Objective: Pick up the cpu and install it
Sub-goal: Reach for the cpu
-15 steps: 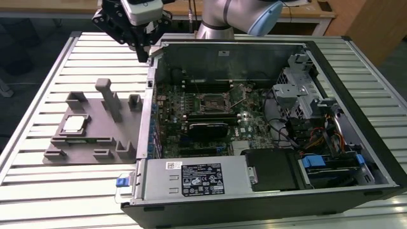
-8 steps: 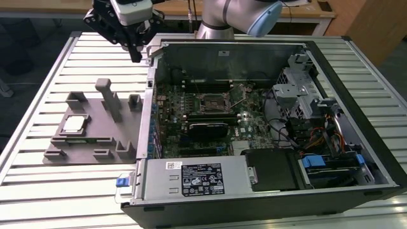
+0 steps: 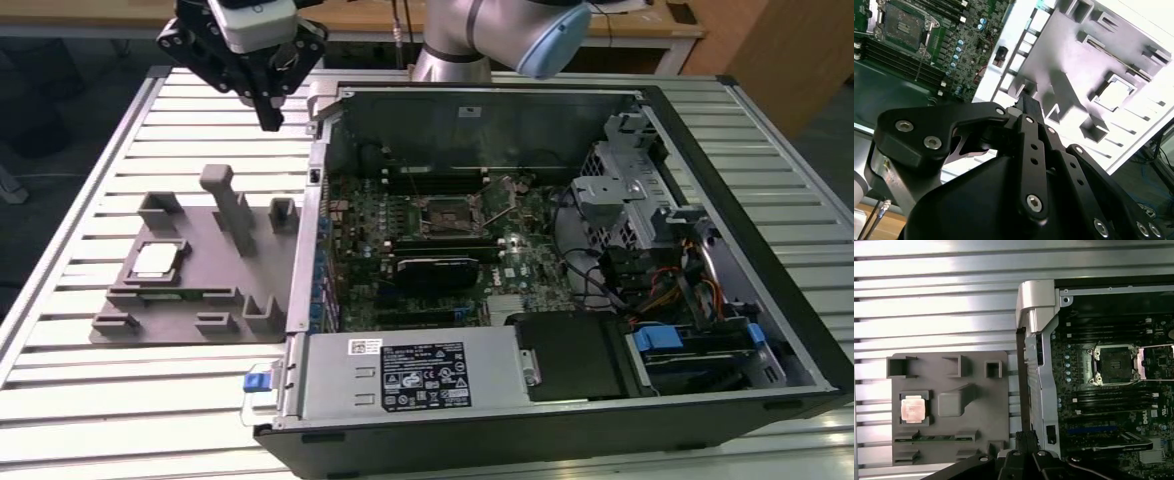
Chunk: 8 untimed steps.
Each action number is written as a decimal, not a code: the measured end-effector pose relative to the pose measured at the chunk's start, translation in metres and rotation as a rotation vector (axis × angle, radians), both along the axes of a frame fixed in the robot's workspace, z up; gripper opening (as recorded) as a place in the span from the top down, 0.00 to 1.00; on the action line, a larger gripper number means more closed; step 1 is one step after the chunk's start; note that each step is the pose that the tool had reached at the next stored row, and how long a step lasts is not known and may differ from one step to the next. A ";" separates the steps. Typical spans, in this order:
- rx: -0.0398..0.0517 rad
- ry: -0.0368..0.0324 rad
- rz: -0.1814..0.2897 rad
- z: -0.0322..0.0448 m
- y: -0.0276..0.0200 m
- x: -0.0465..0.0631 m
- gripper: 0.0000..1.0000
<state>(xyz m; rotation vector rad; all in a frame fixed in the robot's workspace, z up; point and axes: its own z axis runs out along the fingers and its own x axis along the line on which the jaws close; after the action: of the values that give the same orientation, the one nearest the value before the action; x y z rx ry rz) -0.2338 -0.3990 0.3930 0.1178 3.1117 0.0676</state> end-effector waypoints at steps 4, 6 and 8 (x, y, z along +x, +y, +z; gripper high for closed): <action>0.0000 0.0000 0.000 0.0000 0.0000 -0.007 0.89; 0.0001 -0.0002 0.000 -0.0001 0.0000 -0.010 0.89; 0.0000 -0.0001 0.000 -0.0001 0.0000 -0.013 0.89</action>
<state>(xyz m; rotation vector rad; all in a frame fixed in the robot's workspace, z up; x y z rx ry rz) -0.2471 -0.3989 0.3929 0.1180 3.1116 0.0677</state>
